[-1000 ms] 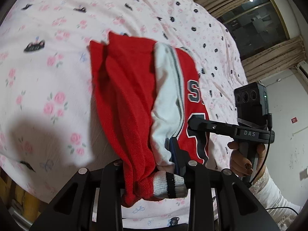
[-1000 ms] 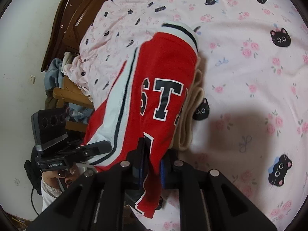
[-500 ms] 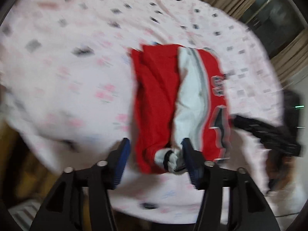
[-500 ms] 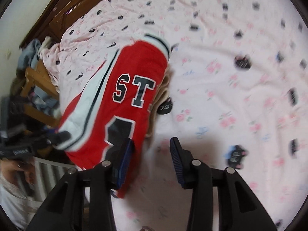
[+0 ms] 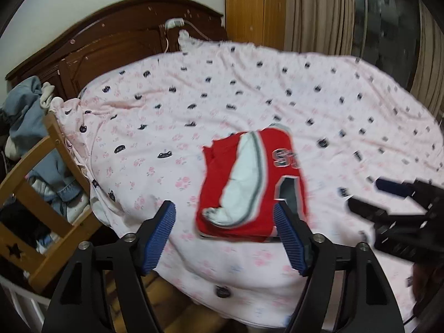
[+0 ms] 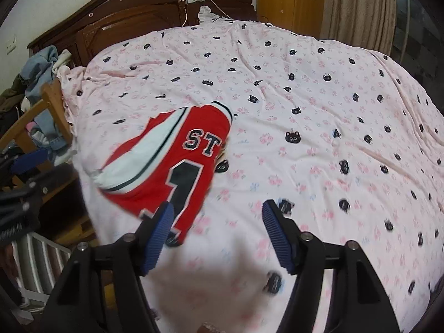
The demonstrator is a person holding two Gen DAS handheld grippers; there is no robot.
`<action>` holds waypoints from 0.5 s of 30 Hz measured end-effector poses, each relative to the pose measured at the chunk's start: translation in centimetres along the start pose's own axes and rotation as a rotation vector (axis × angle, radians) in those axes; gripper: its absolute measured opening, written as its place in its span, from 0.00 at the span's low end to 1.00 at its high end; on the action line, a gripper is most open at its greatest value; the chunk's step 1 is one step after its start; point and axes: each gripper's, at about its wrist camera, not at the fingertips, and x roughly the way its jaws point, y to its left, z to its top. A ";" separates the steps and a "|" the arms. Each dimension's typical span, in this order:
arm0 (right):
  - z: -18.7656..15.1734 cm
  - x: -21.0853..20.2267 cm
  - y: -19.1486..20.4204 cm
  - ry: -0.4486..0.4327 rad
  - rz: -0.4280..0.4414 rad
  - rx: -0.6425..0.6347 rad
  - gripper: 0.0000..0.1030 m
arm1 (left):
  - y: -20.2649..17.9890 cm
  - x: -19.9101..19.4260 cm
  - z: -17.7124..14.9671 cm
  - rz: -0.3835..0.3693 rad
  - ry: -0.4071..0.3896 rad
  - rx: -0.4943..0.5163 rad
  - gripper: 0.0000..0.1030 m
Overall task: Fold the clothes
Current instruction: 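Lay the folded jersey on the bed and open both grippers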
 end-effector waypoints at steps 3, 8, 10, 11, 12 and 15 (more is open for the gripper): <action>-1.3 -2.5 0.6 -0.007 -0.010 0.033 0.74 | -1.2 -2.4 -0.7 0.033 -0.018 -0.009 0.76; -3.4 -6.1 1.6 -0.033 -0.059 0.055 0.82 | -2.0 -5.4 -2.0 0.072 -0.039 -0.034 0.85; -4.0 -7.2 1.9 -0.048 -0.085 0.060 0.83 | -1.8 -6.3 -2.3 0.094 -0.064 -0.049 1.00; -4.4 -7.9 1.9 -0.065 -0.096 0.067 0.83 | -1.7 -6.8 -2.5 0.106 -0.078 -0.057 1.00; -4.5 -8.4 1.8 -0.074 -0.087 0.077 0.84 | -1.6 -7.4 -2.5 0.119 -0.094 -0.059 1.00; -4.8 -9.6 1.8 -0.091 -0.067 0.099 0.89 | -1.8 -8.8 -2.9 0.138 -0.128 -0.039 1.00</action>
